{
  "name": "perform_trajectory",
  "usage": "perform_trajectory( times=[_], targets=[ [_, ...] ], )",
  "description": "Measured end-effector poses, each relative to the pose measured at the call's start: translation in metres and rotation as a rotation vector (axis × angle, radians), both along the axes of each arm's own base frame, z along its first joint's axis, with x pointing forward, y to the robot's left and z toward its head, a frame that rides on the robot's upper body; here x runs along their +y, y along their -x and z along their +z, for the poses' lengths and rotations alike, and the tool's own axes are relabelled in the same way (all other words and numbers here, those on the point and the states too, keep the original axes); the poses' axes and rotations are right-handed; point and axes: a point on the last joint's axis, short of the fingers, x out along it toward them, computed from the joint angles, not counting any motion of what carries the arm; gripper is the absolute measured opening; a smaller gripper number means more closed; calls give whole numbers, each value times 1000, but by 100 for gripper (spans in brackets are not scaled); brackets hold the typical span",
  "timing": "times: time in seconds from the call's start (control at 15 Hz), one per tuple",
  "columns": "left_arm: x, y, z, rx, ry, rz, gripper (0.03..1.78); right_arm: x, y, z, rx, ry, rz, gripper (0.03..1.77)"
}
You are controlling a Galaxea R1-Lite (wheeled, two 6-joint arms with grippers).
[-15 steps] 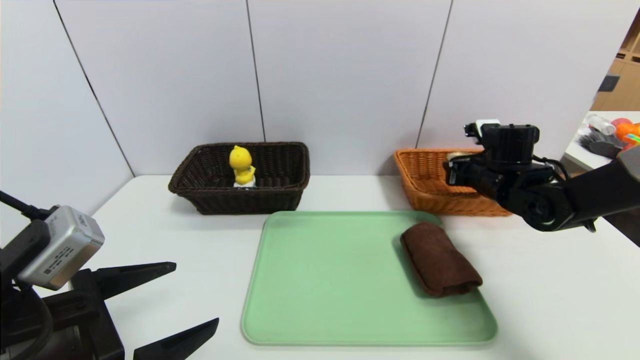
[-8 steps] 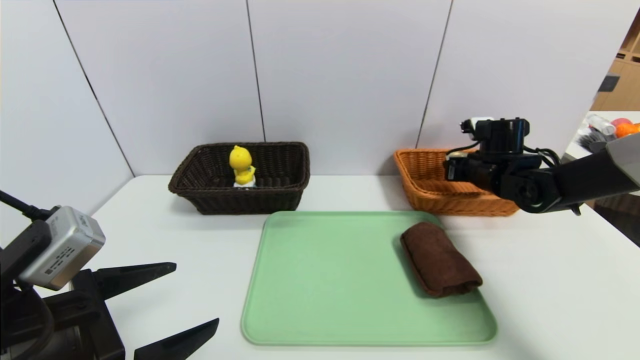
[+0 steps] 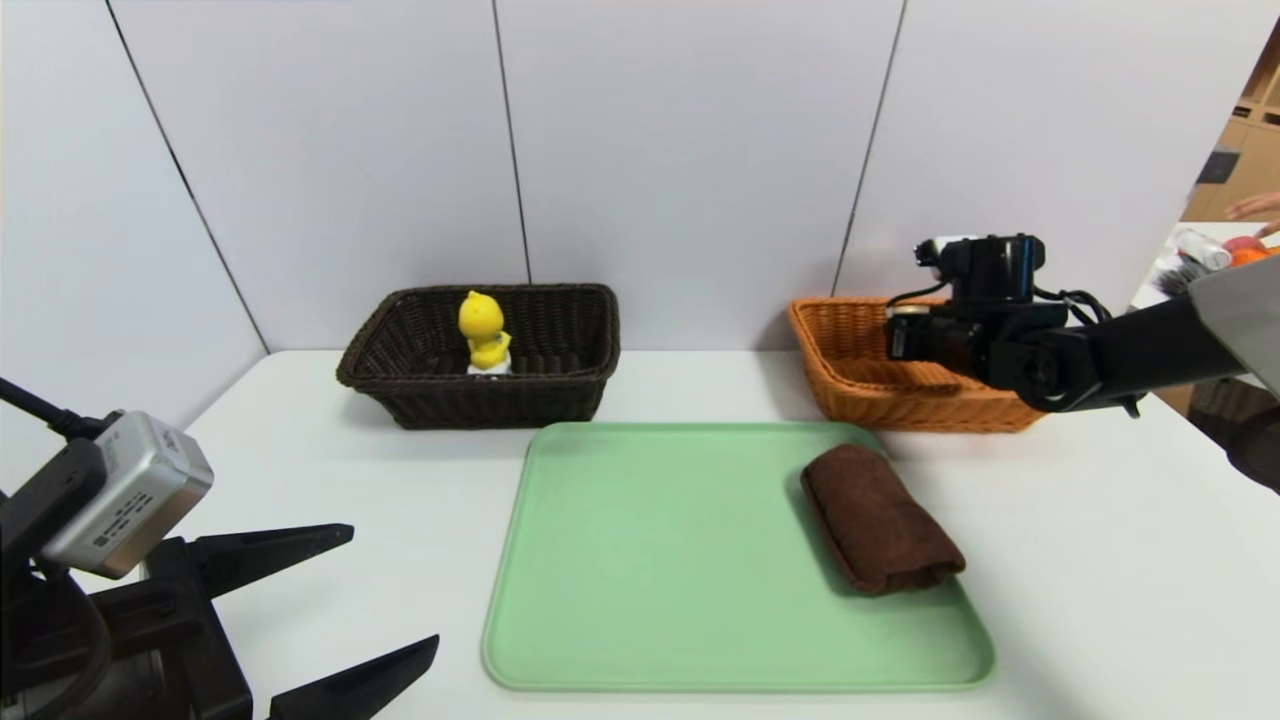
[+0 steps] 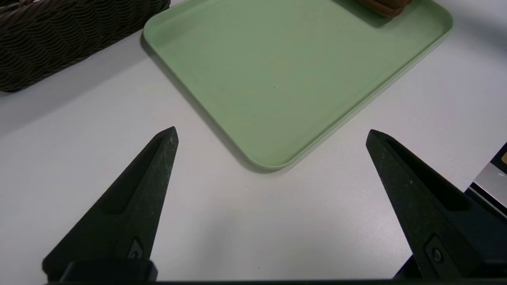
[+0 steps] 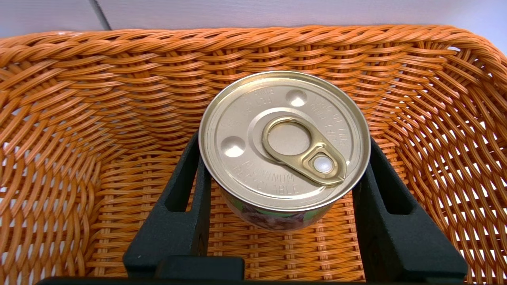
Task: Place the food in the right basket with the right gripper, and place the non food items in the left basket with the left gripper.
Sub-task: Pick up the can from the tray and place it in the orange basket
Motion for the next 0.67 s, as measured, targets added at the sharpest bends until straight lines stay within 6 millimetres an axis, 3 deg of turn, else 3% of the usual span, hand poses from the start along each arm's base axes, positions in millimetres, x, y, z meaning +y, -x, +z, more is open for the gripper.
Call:
perform_trajectory(
  times=[0.13,0.33,0.67],
  targets=[
    [0,0,0,0,0,-1,169,0,-1,-2,4,0,-1,100],
    [0,0,0,-1,1,0,169,0,-2,-4,8,0,-1,124],
    [0,0,0,-1,0,0,169,0,-1,-5,10,0,1,146]
  ],
)
